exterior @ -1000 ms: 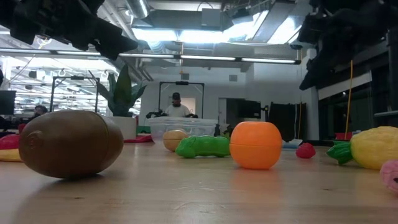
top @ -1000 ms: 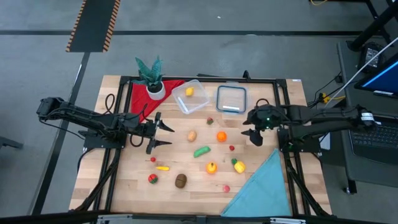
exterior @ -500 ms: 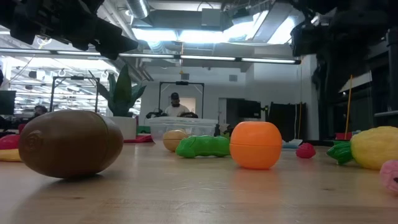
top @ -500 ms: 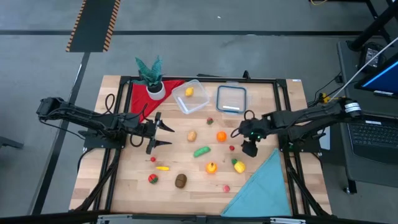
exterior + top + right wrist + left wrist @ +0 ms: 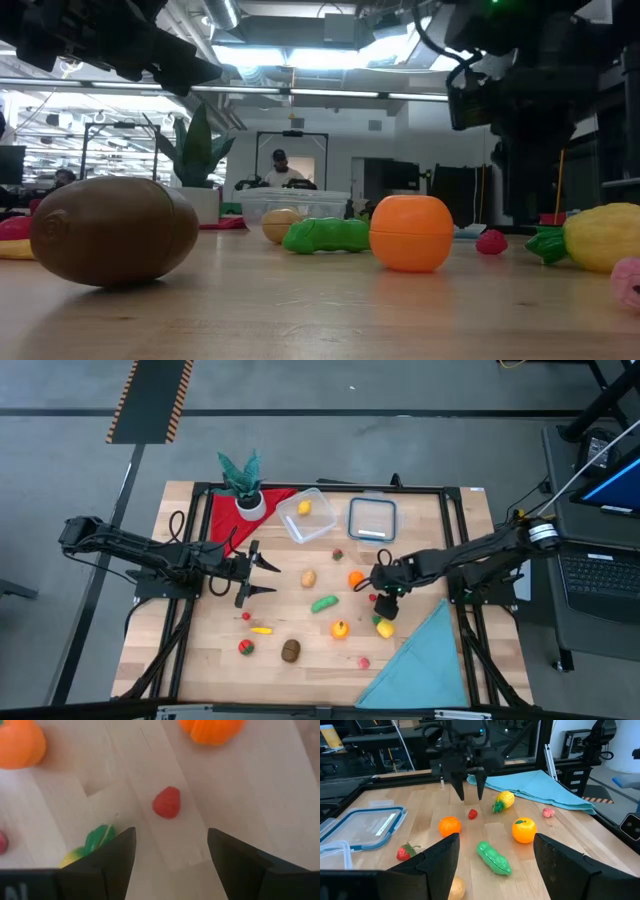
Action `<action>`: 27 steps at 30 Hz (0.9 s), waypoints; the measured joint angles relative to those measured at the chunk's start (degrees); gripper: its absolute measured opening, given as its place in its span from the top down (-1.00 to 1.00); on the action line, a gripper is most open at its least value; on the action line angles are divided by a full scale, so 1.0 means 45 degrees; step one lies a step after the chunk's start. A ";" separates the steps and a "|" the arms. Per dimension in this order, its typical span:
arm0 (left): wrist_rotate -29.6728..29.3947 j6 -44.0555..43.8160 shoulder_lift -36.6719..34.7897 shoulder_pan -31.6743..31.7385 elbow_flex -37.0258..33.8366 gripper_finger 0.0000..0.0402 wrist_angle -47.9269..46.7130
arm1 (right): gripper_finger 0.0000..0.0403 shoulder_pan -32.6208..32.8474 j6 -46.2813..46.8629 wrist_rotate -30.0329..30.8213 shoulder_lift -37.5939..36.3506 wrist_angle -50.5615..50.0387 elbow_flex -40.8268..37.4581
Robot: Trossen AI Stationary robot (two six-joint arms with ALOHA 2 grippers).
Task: Pick and placing Produce into tupperware
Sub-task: Put the raspberry into the transparent bin
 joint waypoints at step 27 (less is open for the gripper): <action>0.0003 -0.0010 0.0000 -0.0004 0.0015 -0.23 -0.0009 | -0.23 -0.0022 -0.0052 0.0822 0.2119 0.1600 -0.0007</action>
